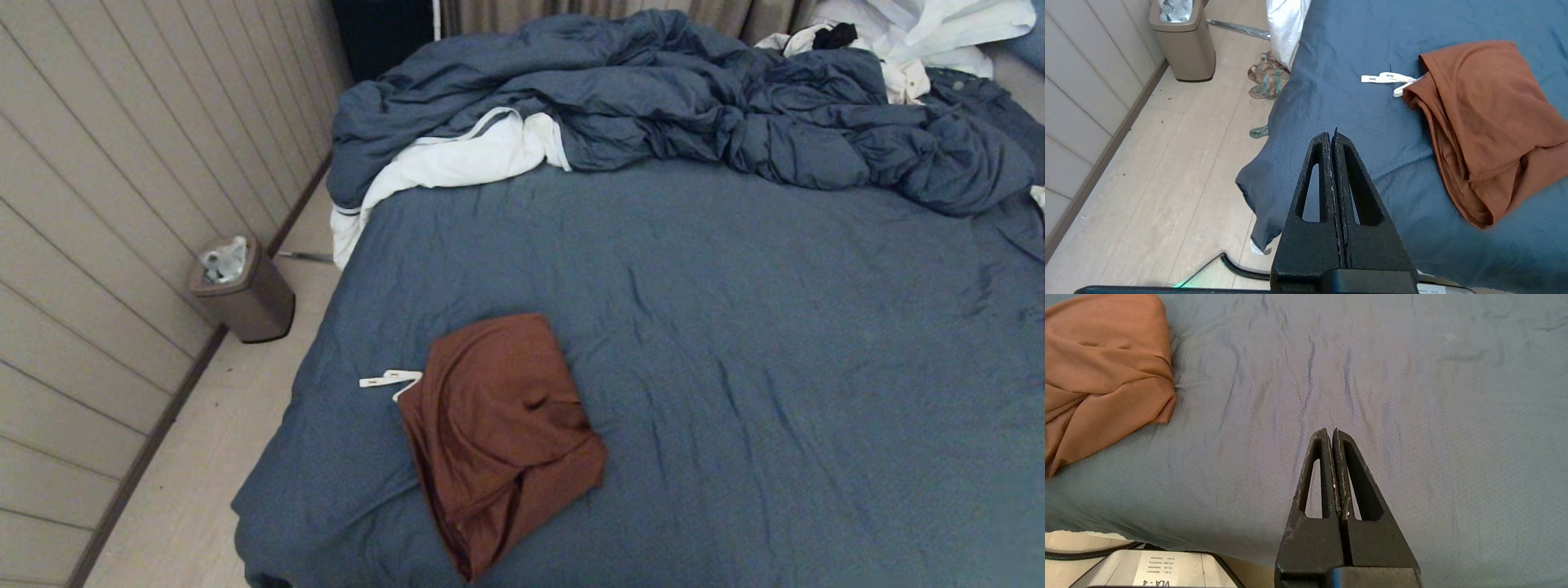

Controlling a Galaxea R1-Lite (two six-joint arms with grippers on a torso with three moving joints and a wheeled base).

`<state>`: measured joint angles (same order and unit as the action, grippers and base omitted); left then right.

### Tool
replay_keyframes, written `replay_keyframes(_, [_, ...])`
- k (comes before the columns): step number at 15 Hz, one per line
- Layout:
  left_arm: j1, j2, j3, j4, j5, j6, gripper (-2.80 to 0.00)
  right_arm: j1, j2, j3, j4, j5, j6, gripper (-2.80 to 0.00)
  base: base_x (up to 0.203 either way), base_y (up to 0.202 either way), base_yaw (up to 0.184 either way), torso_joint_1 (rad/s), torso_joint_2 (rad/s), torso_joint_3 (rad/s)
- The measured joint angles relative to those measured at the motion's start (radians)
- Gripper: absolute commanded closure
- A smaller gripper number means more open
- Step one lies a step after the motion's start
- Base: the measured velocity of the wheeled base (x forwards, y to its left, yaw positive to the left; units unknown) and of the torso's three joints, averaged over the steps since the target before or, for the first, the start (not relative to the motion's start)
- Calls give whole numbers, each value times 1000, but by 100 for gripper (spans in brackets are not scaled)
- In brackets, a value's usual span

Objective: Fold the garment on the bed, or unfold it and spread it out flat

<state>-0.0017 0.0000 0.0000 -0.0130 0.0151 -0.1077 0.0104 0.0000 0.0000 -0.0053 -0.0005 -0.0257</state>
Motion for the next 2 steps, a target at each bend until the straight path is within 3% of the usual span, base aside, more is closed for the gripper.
replay_keyframes(2, [0,0,0,0,0,0,0,-1,0,0,0,0,0,0,0,0,0,0,0,0])
